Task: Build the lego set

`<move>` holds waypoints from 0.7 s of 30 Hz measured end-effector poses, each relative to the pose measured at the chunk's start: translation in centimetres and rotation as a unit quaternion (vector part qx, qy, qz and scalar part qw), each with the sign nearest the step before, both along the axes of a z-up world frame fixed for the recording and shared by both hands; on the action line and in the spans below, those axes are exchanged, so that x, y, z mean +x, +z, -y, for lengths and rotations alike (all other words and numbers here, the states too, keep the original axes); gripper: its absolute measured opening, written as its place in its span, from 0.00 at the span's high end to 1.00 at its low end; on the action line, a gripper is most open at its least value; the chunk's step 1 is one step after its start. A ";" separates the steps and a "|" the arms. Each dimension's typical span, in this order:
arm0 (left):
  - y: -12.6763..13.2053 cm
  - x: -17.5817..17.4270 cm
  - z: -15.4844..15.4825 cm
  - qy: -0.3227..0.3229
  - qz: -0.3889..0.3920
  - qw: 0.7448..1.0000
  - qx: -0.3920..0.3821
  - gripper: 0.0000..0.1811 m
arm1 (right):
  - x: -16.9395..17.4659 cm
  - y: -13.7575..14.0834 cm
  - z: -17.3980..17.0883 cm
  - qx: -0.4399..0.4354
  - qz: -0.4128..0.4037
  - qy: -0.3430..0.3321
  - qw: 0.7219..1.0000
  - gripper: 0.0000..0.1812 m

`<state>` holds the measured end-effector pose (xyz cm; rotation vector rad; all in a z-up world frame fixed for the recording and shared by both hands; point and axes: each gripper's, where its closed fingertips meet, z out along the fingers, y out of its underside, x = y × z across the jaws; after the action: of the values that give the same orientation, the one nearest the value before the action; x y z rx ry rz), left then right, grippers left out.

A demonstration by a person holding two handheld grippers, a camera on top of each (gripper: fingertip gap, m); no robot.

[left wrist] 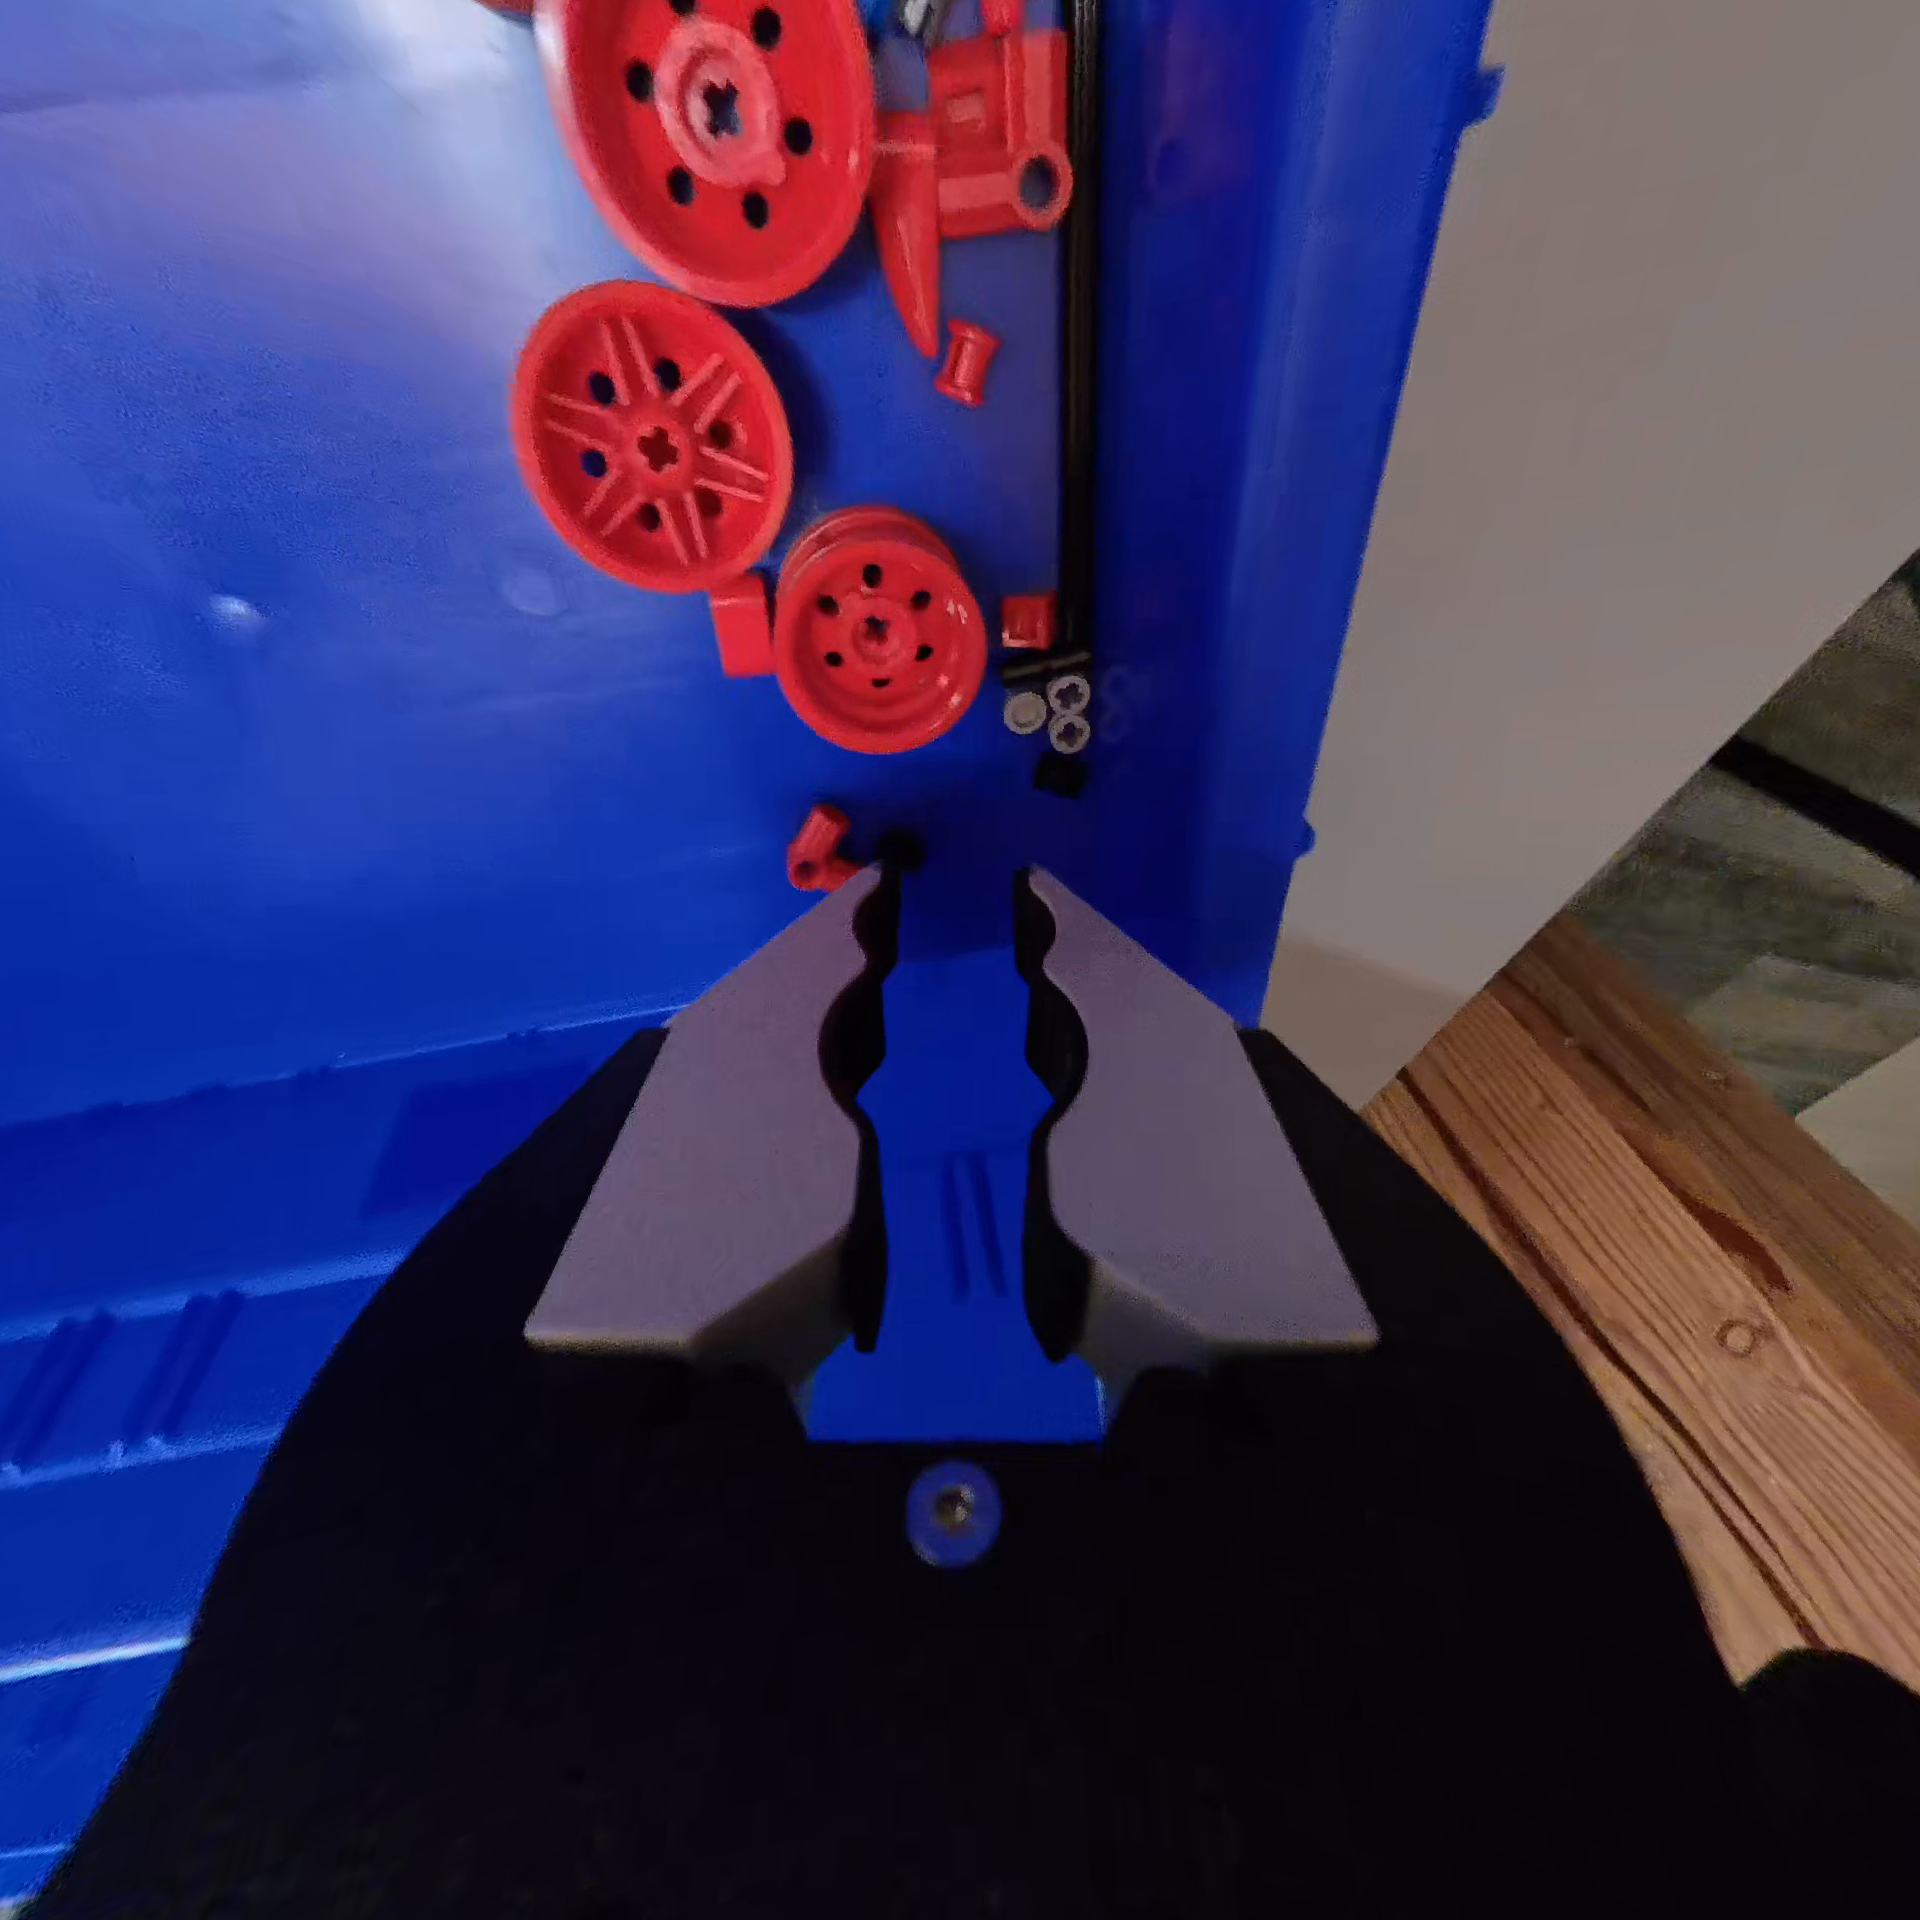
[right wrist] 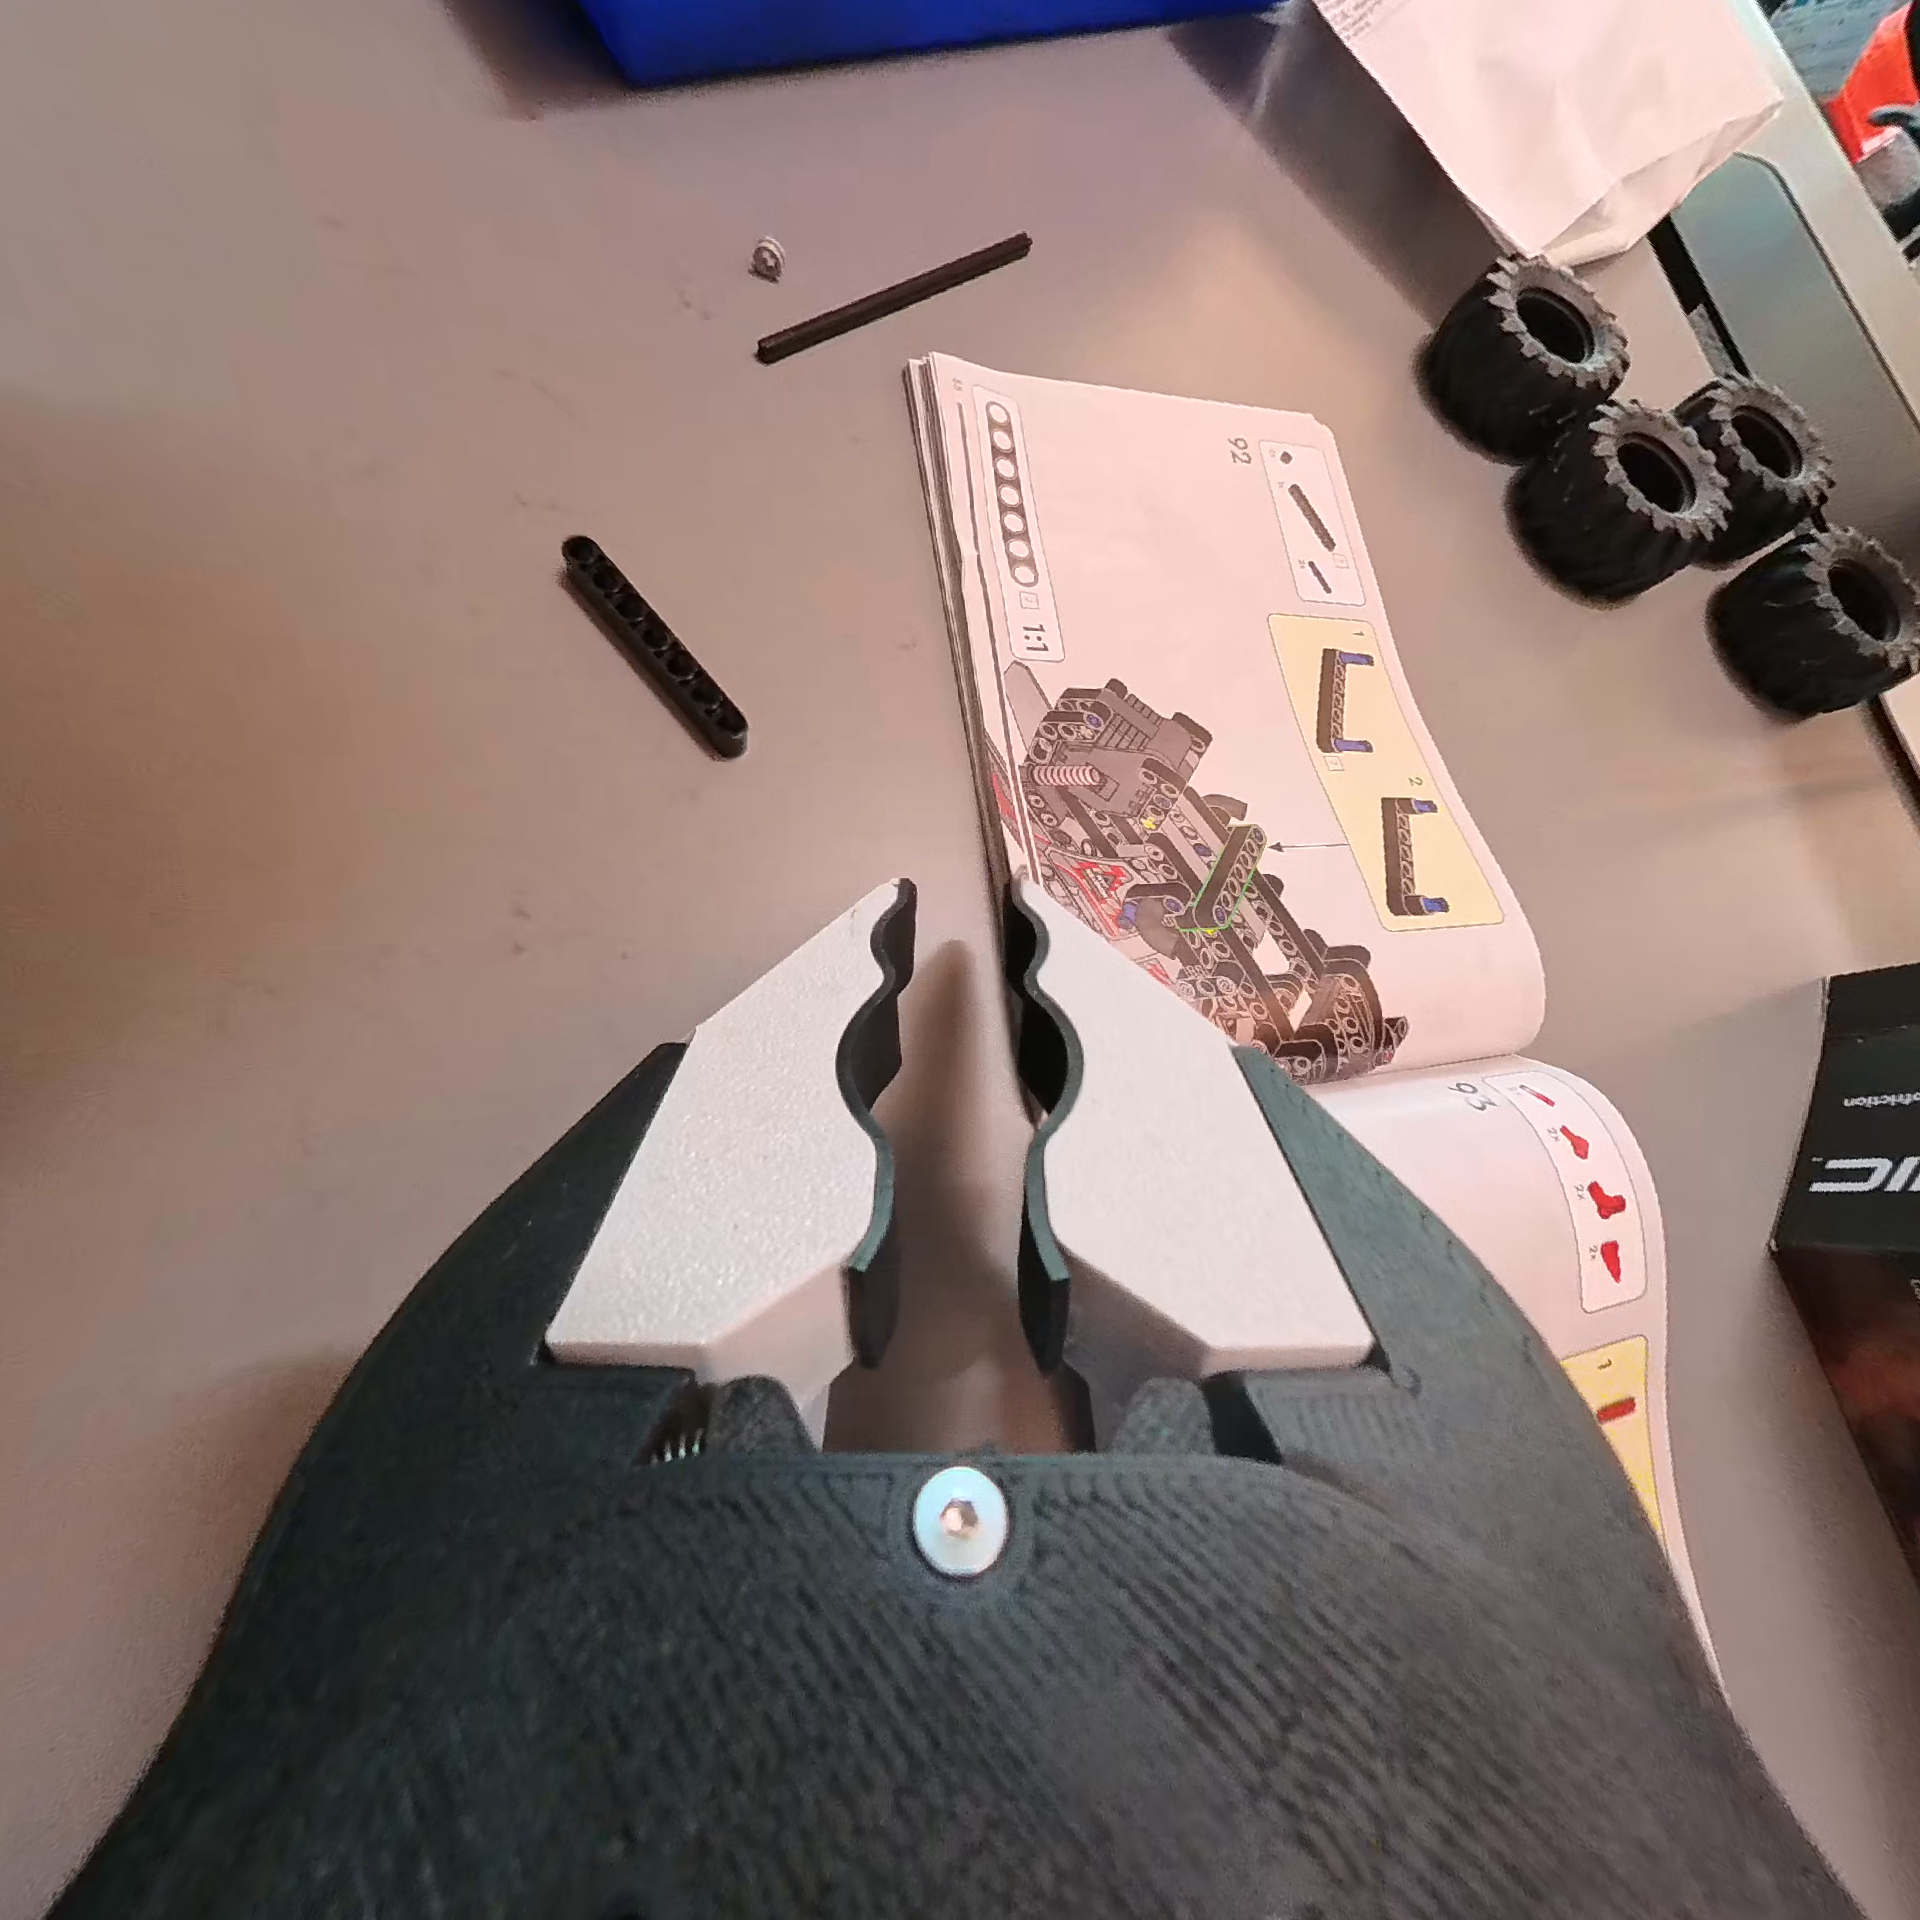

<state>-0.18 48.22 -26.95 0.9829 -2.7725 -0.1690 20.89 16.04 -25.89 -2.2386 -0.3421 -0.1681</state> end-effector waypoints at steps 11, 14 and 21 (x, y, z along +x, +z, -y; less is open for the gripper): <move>-0.8 0.5 -0.9 -0.036 0.028 0.999 0.028 0.92 | 0.1 0.1 0.7 -0.002 0.002 -0.010 1.000 0.91; -0.3 0.7 0.4 -0.056 0.048 0.997 -0.008 0.92 | 0.1 0.0 0.8 -0.005 0.007 -0.010 1.000 0.91; -1.3 1.1 1.3 -0.105 0.069 0.992 -0.020 0.96 | 0.0 0.0 0.9 -0.005 0.008 -0.011 1.000 0.91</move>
<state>0.90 46.96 -28.20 0.7180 -2.9898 -0.0778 20.92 15.12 -25.87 -2.2518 -0.3274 -0.1966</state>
